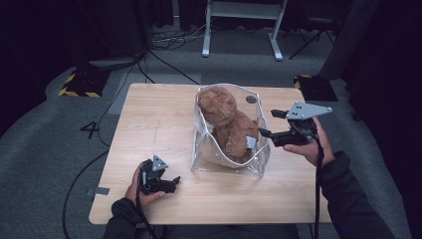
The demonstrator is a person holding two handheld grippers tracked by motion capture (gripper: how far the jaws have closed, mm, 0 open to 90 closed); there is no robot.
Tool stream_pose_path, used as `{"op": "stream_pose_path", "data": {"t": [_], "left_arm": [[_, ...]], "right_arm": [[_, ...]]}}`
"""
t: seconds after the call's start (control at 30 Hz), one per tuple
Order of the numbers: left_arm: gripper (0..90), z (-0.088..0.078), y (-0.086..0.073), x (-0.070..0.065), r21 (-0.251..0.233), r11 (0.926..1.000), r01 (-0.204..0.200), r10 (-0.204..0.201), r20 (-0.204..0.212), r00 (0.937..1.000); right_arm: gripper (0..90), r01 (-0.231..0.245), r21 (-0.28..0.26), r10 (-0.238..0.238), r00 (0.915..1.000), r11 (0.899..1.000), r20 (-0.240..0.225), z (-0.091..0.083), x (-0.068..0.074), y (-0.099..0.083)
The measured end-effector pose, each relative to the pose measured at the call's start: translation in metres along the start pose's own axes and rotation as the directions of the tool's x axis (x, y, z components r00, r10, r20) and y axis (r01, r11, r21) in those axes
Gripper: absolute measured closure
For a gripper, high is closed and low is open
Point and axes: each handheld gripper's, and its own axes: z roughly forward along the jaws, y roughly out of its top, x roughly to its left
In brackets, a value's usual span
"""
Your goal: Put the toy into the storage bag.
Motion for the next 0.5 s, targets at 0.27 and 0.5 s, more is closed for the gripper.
{"op": "stream_pose_path", "data": {"t": [0.27, 0.5], "left_arm": [[13.0, 0.0, 0.0, 0.0, 0.0, 1.0, 0.0, 0.0, 0.0, 1.0], [13.0, 0.0, 0.0, 0.0, 0.0, 1.0, 0.001, -0.001, 0.0, 1.0]], "right_arm": [[24.6, -0.004, 0.013, 0.003, 0.999, 1.0, 0.044, -0.013, -0.004, -0.009], [24.4, 0.0, 0.02, -0.001, 0.9982, 1.0, 0.06, -0.019, -0.005, -0.014]]}}
